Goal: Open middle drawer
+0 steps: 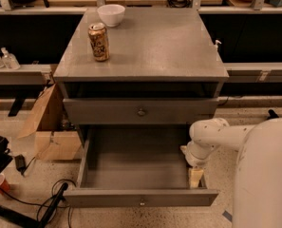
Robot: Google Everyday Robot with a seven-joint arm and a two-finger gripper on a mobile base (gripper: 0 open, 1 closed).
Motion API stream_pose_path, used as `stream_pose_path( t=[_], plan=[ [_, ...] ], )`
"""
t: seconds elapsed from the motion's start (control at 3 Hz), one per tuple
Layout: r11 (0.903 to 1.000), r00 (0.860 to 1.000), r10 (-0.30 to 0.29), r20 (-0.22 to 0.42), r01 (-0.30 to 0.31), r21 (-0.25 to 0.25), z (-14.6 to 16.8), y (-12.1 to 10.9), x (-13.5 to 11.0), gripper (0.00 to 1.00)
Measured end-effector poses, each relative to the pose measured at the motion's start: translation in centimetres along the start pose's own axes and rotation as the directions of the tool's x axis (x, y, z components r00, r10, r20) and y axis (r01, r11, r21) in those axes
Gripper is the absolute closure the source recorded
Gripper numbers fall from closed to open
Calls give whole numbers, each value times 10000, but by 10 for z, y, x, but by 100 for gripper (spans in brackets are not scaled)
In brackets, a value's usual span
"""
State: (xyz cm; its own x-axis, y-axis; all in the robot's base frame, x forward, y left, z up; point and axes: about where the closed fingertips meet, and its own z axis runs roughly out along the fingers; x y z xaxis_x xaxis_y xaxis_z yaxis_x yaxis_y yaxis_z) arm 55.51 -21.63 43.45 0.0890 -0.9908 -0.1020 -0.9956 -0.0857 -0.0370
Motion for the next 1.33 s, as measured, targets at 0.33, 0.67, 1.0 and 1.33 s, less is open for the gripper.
stream_pose_path(
  t=[0.33, 0.67, 1.0, 1.33],
  plan=[
    [9988, 9999, -52, -165, 60, 494, -70, -23, 13, 0],
    [9966, 9991, -32, -415, 65, 818, -149, -32, 26, 0],
    [9860, 9964, 117, -841, 25, 1669, -271, -21, 35, 0],
    [9745, 9929, 275, -1160, -8, 2243, -356, 20, 27, 0]
  ],
)
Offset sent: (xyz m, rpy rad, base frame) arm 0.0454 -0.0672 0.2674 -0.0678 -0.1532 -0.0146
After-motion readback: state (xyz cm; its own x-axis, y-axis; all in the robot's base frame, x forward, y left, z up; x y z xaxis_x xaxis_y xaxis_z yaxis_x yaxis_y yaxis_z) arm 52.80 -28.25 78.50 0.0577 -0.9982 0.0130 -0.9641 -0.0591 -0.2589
